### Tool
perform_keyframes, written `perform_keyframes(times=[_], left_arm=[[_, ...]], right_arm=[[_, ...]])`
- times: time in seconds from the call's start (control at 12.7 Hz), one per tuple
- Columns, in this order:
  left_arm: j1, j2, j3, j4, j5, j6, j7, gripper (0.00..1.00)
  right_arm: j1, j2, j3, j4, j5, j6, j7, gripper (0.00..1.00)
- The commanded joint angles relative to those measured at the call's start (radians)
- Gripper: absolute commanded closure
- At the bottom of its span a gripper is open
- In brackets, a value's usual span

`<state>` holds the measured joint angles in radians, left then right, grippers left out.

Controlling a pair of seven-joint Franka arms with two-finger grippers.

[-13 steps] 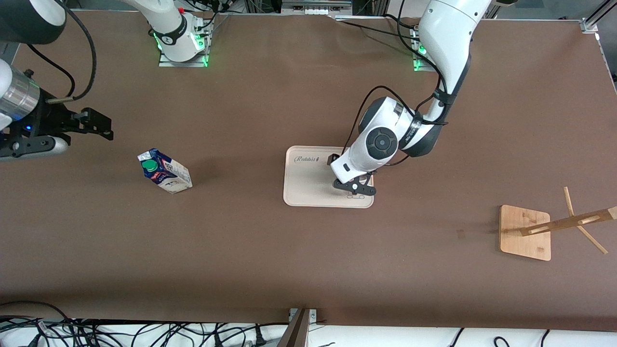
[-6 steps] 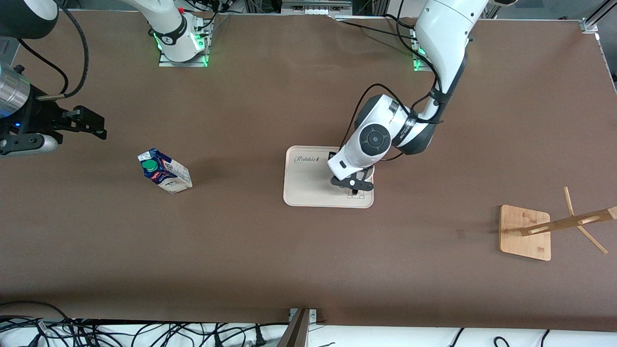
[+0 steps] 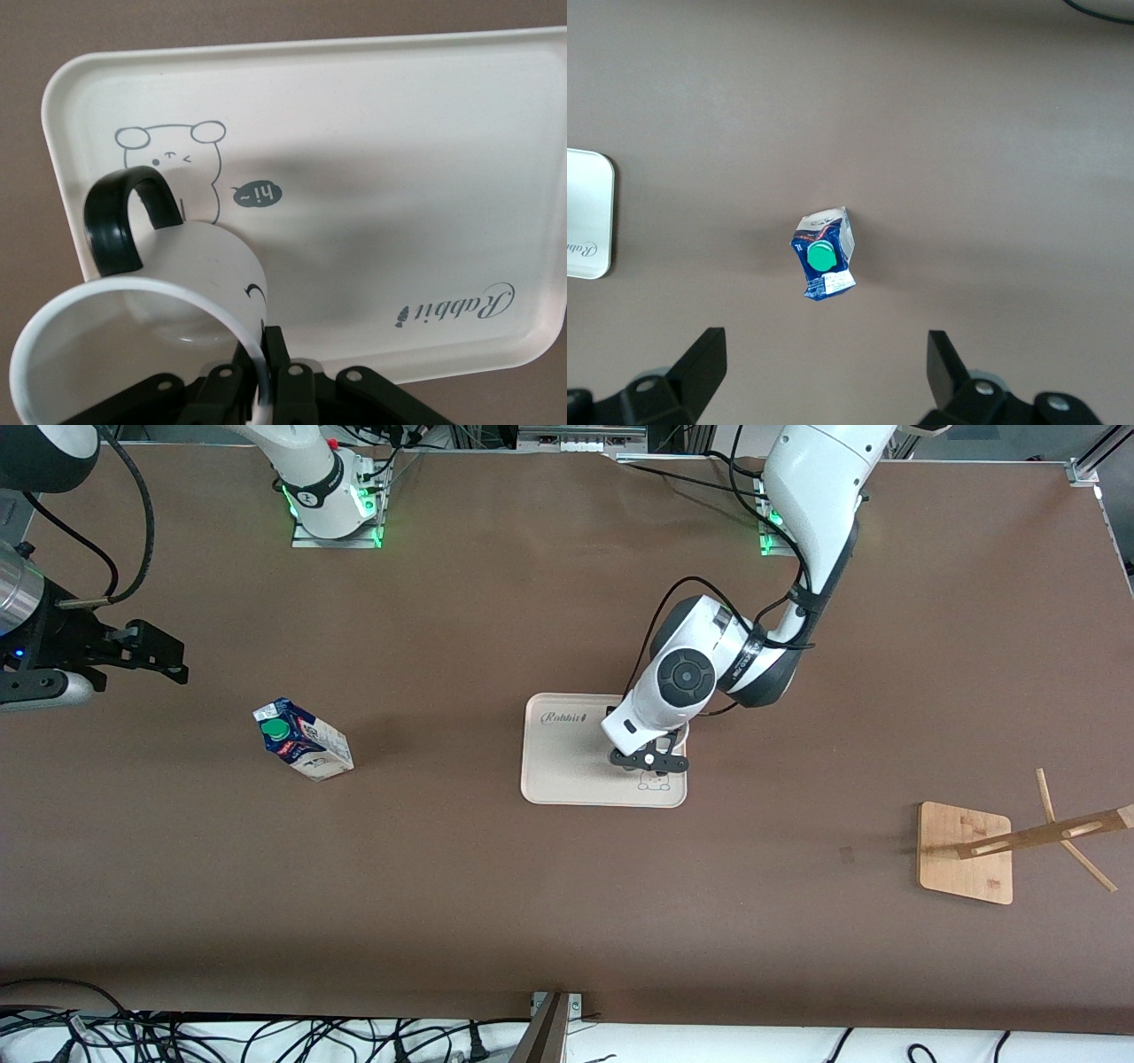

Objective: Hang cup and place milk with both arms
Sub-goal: 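Grasp the white mug rim with the left gripper while the right gripper withdraws, then lift the white mug with the left gripper toward the mug tree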

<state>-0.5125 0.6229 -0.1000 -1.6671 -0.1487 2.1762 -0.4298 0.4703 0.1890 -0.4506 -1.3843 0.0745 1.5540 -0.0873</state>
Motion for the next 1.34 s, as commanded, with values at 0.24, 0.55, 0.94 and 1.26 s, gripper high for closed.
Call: perform_keyframes(times=[0.24, 0.55, 0.94, 1.26], left_arm=[[0.005, -0.035, -0.004, -0.003, 0.020, -0.074, -0.030, 1.00], [0.005, -0.171, 0.011, 0.052, 0.018, -0.269, -0.071, 1.00], [0.083, -0.295, 0.061, 0.127, 0.136, -0.387, 0.064, 1.00], [0.277, -0.292, 0.092, 0.199, 0.019, -0.421, 0.279, 1.00]], right_arm=[[0.005, 0.010, -0.010, 0.024, -0.009, -0.003, 0.012, 0.00], [0.005, 0.010, -0.011, 0.024, -0.009, 0.001, 0.012, 0.00], [0.005, 0.010, -0.011, 0.024, -0.009, 0.008, 0.012, 0.00], [0.007, 0.010, -0.010, 0.024, -0.009, 0.009, 0.012, 0.00]])
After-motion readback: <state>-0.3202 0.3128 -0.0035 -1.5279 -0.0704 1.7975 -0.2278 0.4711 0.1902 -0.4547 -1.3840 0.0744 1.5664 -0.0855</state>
